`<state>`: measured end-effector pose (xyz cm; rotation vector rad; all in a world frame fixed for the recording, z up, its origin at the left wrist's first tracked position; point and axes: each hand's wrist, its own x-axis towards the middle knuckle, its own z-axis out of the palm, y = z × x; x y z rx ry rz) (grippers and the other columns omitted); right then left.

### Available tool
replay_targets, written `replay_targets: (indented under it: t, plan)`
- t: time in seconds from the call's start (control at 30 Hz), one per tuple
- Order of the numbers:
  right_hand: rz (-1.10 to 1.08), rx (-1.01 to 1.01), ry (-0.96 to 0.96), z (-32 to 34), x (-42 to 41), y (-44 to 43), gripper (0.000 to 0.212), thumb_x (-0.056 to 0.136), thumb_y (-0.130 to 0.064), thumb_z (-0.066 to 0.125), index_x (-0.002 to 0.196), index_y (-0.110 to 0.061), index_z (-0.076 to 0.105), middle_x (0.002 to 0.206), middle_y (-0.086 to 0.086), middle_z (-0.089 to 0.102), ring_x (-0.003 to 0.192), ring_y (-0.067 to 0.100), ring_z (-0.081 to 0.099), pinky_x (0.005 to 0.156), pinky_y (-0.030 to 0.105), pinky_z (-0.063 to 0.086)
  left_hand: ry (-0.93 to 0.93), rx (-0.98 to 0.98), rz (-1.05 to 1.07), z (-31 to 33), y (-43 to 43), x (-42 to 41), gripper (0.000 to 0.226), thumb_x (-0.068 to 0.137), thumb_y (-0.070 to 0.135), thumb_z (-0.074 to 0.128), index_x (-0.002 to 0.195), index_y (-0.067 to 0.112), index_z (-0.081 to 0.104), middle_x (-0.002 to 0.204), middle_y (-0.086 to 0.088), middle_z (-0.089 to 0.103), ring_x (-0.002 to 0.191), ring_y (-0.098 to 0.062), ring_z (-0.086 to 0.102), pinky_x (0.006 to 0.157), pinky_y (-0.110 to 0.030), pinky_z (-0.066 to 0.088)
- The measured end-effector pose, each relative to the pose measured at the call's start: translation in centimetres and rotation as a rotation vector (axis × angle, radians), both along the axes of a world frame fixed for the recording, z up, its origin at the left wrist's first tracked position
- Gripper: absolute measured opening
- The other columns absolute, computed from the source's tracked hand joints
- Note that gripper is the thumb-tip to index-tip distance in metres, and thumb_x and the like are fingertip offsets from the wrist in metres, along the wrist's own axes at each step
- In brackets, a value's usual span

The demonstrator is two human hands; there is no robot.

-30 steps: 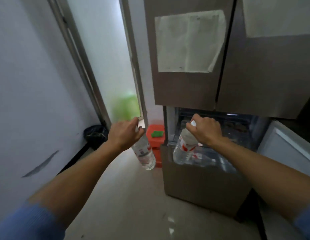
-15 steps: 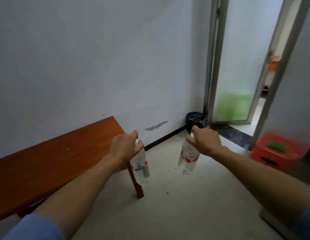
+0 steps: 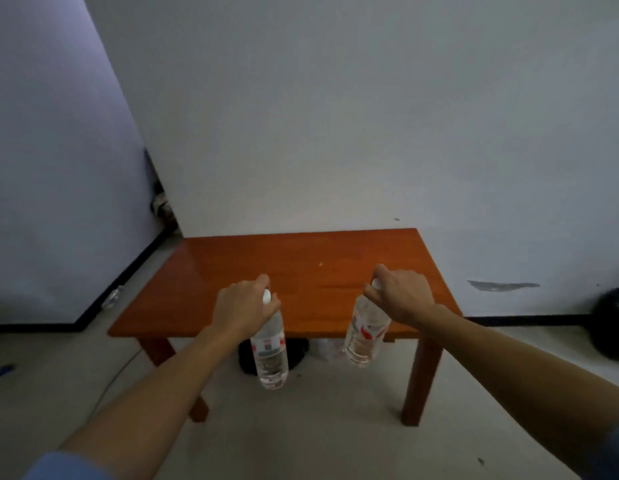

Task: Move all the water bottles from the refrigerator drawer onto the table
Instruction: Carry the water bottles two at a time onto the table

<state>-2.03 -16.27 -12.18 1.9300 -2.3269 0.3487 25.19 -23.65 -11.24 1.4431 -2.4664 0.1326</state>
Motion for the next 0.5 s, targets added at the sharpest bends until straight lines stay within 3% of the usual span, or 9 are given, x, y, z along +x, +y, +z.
replay_targets:
  t: [0.17, 0.5]
  plan:
    - [0.210, 0.023, 0.055, -1.8, 4.4, -13.4, 0.040, 0.097, -0.057, 0.035, 0.106, -0.021, 0.050, 0.072, -0.007, 0.052, 0.056, 0.007, 0.046, 0.047, 0.019, 0.033, -0.020, 0.012, 0.177, -0.8, -8.2, 5.6, 0.020, 0.094, 0.042, 0.048, 0.084, 0.026, 0.042, 0.070, 0.009, 0.052, 0.060, -0.009, 0.049, 0.049, -0.021, 0.026]
    - [0.420, 0.047, 0.026, -2.4, 14.0, -34.6, 0.042, 0.097, -0.056, 0.035, 0.112, -0.019, 0.049, 0.083, -0.004, 0.062, 0.067, 0.011, 0.059, 0.057, 0.024, 0.049, 0.086, 0.057, 0.443, -1.8, -21.8, 14.9, 0.021, 0.093, 0.043, 0.050, 0.089, 0.023, 0.050, 0.074, 0.005, 0.058, 0.066, -0.011, 0.056, 0.054, -0.022, 0.035]
